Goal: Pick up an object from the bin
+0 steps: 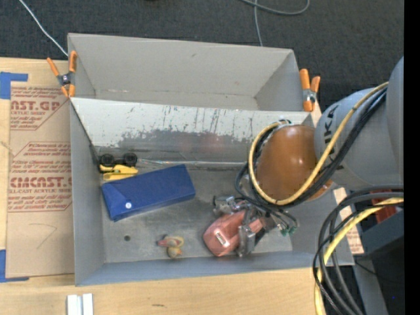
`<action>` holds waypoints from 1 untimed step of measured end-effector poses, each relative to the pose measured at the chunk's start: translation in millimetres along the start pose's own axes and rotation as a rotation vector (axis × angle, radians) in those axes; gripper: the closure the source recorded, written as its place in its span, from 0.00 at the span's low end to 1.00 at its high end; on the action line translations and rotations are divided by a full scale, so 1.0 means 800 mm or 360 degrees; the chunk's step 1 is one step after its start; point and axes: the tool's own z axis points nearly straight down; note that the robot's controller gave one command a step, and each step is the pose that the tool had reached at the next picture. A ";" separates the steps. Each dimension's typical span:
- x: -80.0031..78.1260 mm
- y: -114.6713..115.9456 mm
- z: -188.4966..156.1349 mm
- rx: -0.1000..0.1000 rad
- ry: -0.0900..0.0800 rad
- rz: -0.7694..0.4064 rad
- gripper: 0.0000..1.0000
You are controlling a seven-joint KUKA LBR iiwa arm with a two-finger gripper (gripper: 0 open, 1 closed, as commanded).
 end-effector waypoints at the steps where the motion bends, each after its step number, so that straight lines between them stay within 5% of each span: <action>1: 0.000 0.000 0.000 0.0000 0.0000 0.0000 1.00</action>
Offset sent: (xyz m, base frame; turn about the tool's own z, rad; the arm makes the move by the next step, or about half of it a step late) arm 0.0000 0.0000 0.0000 0.0000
